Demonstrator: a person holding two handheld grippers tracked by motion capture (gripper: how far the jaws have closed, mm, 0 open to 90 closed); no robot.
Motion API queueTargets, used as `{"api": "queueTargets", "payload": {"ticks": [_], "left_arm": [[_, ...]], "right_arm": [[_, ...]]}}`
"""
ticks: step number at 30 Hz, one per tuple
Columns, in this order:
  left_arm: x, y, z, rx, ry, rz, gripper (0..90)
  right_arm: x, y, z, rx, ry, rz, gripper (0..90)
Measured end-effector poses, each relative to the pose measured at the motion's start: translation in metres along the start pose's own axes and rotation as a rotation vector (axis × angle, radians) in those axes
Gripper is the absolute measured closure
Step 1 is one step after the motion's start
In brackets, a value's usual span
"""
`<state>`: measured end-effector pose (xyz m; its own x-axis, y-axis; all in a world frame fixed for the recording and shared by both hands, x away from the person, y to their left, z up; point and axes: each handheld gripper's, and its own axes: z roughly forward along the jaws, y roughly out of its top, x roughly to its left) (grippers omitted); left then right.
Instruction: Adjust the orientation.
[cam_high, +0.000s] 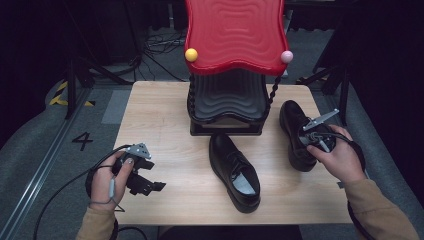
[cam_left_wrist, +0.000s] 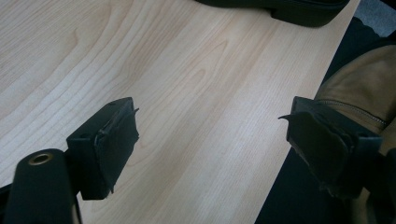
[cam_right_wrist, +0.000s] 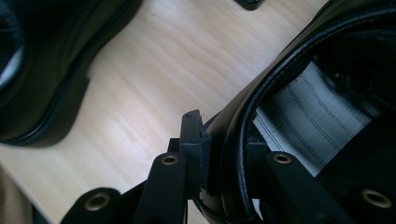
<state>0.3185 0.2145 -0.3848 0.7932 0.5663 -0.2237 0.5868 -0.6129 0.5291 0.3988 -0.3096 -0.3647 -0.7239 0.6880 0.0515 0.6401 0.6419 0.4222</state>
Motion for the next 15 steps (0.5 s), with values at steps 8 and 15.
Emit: {"api": "queueTargets", "payload": {"ticks": [8, 15], "left_arm": [[0.000, 0.000, 0.000, 0.001, -0.001, 0.002, 17.1], [-0.001, 0.001, 0.001, 0.004, -0.005, 0.003, 17.0]], "right_arm": [[0.030, -0.012, -0.015, 0.015, 0.010, -0.070, 76.6], [0.055, -0.023, -0.021, 0.039, 0.036, -0.131, 76.4]]}}
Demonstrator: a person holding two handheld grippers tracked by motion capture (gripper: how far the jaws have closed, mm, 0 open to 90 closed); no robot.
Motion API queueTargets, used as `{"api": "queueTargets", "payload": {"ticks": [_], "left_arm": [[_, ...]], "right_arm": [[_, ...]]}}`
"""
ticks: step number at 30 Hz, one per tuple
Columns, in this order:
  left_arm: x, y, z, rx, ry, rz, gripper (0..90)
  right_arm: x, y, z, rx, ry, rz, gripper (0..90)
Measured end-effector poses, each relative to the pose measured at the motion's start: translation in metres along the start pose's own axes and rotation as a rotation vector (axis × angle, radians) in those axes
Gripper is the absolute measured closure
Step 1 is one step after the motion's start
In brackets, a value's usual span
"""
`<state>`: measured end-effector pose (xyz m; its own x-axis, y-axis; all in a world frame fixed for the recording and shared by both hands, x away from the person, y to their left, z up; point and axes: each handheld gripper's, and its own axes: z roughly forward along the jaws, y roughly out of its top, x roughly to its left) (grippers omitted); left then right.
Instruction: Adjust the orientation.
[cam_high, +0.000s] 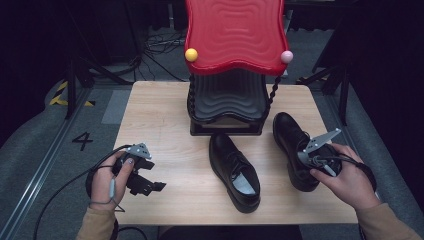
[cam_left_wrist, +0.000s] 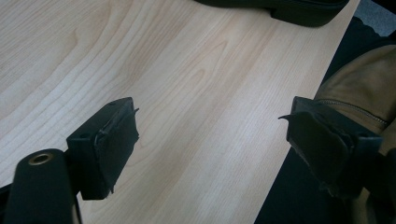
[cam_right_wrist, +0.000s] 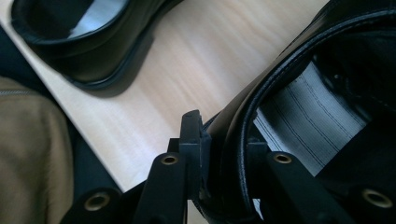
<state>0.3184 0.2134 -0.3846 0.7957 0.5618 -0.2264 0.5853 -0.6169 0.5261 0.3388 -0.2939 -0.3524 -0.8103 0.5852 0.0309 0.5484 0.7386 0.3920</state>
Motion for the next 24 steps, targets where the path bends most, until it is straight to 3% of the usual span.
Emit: {"api": "queueTargets", "payload": {"ticks": [8, 11, 24], "left_arm": [[0.000, 0.000, 0.000, 0.003, 0.001, 0.002, 17.0], [-0.001, 0.001, 0.000, -0.001, 0.001, 0.004, 17.1], [-0.001, 0.001, 0.000, -0.003, 0.005, 0.007, 17.1]], "right_arm": [[0.027, -0.002, 0.002, 0.014, 0.042, -0.075, 76.1], [0.033, 0.001, 0.005, 0.020, 0.068, -0.109, 76.1], [0.056, 0.021, 0.020, 0.028, 0.096, -0.224, 75.8]]}}
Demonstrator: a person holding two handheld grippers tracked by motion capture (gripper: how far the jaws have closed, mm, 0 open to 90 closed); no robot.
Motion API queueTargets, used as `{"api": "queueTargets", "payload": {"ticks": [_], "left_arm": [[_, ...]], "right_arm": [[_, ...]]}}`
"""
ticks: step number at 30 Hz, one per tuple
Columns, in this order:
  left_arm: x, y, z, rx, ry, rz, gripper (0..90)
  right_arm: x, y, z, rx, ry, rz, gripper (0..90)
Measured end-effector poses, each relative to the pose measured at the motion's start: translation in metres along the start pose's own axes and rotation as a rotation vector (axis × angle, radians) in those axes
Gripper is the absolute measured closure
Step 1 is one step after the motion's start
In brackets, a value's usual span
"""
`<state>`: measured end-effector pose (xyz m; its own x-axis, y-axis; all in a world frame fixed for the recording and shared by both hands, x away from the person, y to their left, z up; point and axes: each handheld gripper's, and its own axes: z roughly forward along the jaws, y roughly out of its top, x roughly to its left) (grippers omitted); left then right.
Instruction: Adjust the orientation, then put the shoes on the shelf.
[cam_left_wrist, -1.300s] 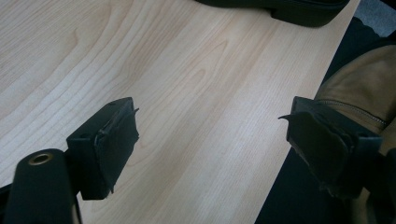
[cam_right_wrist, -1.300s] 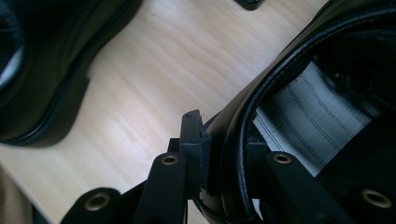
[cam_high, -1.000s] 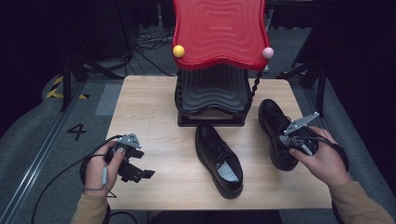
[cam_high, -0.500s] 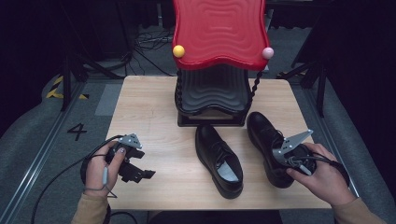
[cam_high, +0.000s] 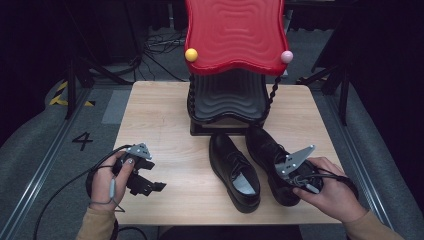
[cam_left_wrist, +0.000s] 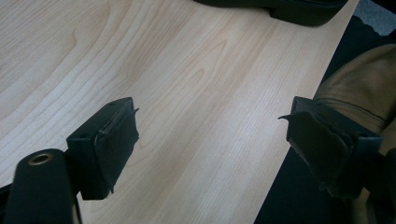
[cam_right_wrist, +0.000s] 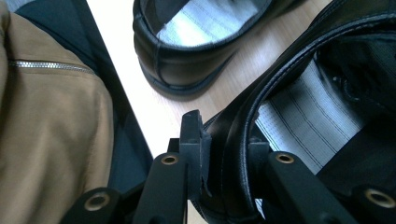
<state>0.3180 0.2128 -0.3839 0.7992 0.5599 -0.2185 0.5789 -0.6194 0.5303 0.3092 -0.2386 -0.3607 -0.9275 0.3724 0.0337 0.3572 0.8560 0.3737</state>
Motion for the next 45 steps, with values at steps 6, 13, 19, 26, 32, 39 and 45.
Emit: {"api": "queueTargets", "payload": {"ticks": [6, 13, 19, 26, 32, 39, 45], "left_arm": [[0.001, -0.001, -0.002, -0.003, -0.002, -0.003, 17.0], [0.002, -0.003, -0.002, -0.007, -0.001, -0.009, 17.0], [0.002, -0.002, -0.002, -0.007, -0.004, -0.006, 17.0], [0.002, -0.001, 0.000, -0.001, -0.004, -0.004, 17.0], [0.002, -0.001, -0.001, 0.000, -0.006, -0.005, 17.0], [0.001, 0.000, -0.001, -0.005, -0.009, -0.003, 17.0], [0.001, 0.001, -0.001, -0.006, -0.004, 0.002, 17.0]], "right_arm": [[-0.004, 0.012, 0.014, 0.006, 0.002, -0.030, 75.8], [-0.010, 0.019, 0.040, 0.037, -0.053, -0.034, 75.6], [-0.010, 0.018, 0.057, 0.031, -0.054, -0.043, 75.2], [-0.006, 0.018, 0.060, 0.033, -0.019, -0.072, 74.9], [-0.009, 0.015, 0.063, 0.042, 0.033, -0.059, 73.4], [-0.008, 0.015, 0.052, 0.005, 0.006, -0.026, 63.1], [-0.008, 0.016, 0.040, -0.027, -0.001, 0.022, 57.2]]}}
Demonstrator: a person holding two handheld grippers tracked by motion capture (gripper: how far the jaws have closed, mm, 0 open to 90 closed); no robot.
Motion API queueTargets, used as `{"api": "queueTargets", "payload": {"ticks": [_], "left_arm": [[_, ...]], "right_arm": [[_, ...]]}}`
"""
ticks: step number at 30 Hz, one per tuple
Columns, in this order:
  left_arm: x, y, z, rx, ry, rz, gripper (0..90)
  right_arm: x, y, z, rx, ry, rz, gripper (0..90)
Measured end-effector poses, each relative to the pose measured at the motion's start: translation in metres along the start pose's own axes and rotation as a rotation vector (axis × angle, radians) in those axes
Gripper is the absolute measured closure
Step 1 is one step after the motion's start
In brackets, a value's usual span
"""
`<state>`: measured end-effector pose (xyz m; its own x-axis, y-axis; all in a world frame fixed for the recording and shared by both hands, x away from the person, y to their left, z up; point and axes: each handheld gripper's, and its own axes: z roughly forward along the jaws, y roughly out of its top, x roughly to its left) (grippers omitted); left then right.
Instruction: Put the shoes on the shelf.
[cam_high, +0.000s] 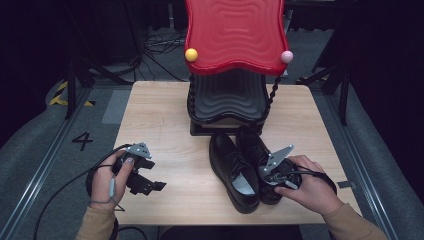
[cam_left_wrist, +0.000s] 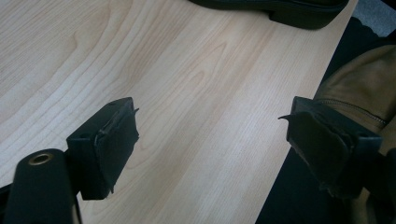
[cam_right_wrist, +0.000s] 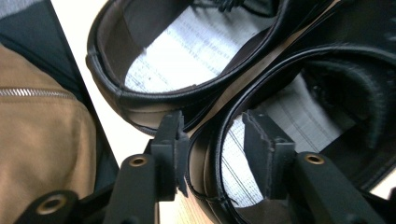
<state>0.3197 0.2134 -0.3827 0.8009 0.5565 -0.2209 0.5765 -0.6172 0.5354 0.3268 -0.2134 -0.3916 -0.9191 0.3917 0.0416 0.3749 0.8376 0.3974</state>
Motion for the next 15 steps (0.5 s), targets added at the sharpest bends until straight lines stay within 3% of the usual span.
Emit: {"api": "queueTargets", "payload": {"ticks": [5, 10, 15], "left_arm": [[0.000, 0.000, 0.001, 0.002, -0.004, 0.001, 17.0], [-0.001, 0.001, 0.000, 0.000, -0.002, 0.003, 17.0], [-0.001, 0.001, 0.000, 0.000, 0.000, 0.001, 17.0]], "right_arm": [[-0.001, 0.002, -0.007, -0.007, 0.011, 0.050, 56.4], [-0.001, 0.005, -0.016, -0.030, 0.031, 0.169, 53.3], [-0.004, 0.009, -0.020, -0.060, 0.032, 0.238, 51.3]]}}
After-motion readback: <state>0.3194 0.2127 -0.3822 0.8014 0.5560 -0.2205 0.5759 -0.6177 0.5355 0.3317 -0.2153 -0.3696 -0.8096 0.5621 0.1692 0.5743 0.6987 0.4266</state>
